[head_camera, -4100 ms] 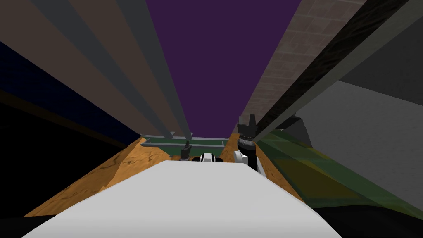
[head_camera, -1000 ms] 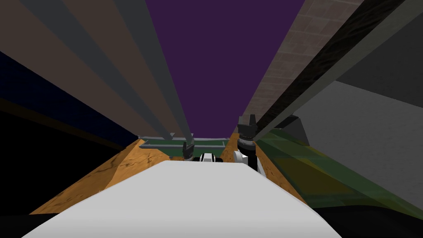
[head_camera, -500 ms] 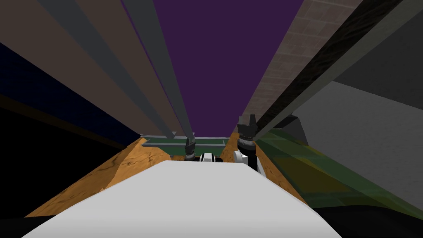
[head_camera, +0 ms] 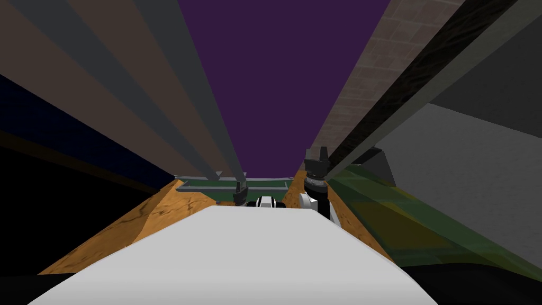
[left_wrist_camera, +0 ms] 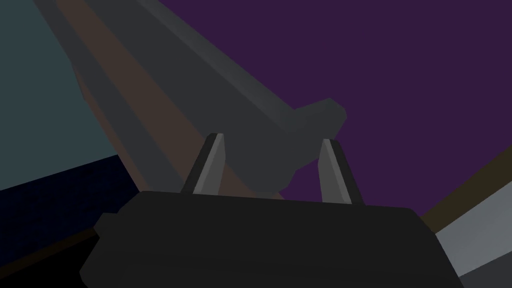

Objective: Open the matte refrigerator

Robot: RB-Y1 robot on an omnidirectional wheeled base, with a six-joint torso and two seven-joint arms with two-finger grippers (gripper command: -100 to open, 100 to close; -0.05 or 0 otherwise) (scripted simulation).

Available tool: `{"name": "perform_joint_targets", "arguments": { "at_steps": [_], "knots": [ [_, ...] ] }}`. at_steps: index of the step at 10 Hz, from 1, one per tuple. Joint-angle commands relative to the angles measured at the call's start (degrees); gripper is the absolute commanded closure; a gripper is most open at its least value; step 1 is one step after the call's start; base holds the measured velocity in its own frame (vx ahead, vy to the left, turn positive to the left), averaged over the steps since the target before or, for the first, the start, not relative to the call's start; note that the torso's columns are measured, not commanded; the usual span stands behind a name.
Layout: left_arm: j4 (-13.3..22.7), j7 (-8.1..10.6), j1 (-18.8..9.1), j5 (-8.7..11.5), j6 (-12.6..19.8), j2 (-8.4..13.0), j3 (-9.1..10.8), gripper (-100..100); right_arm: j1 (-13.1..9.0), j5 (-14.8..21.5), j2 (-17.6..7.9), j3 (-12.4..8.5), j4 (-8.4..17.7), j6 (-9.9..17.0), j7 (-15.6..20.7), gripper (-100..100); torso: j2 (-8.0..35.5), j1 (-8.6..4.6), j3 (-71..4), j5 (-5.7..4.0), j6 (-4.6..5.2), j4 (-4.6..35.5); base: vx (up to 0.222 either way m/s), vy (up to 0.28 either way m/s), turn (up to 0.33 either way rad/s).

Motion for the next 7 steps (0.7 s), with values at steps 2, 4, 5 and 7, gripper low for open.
{"name": "perform_joint_targets", "arguments": {
  "at_steps": [2, 4, 5, 7],
  "knots": [
    [-0.5, -0.60, 1.4, 0.6, -1.1, 0.0, 0.07, 100, 0.0, 0.0, 0.0, 0.0, 0.0, 0.0, 0.0, 0, 0.0, -0.03, 0.0, -0.02, 0.03, 0.0, -0.006, -0.038, 0.041],
    [-3.8, -2.12, 3.4, 1.7, -0.1, -0.1, 0.38, 100, 0.0, 0.0, 0.0, 0.0, 0.0, 0.0, 0.0, 0, 0.6, -0.42, 0.3, -0.18, -0.10, 0.2, -0.095, -0.169, 0.151],
    [-5.4, -2.88, 4.5, 2.2, 0.4, -0.1, 0.53, 100, 0.0, 0.0, 0.0, 0.0, 0.0, 0.0, 0.0, 0, 0.7, -0.47, 0.4, -0.20, -0.06, 0.3, -0.109, -0.210, 0.153],
    [-7.1, -3.64, 5.5, 2.8, 0.9, -0.1, 0.69, 100, 0.0, 0.0, 0.0, 0.0, 0.0, 0.0, 0.0, 0, 0.3, -0.46, 0.0, -0.34, 0.22, 0.4, -0.067, -0.129, 0.077]
  ]
}}
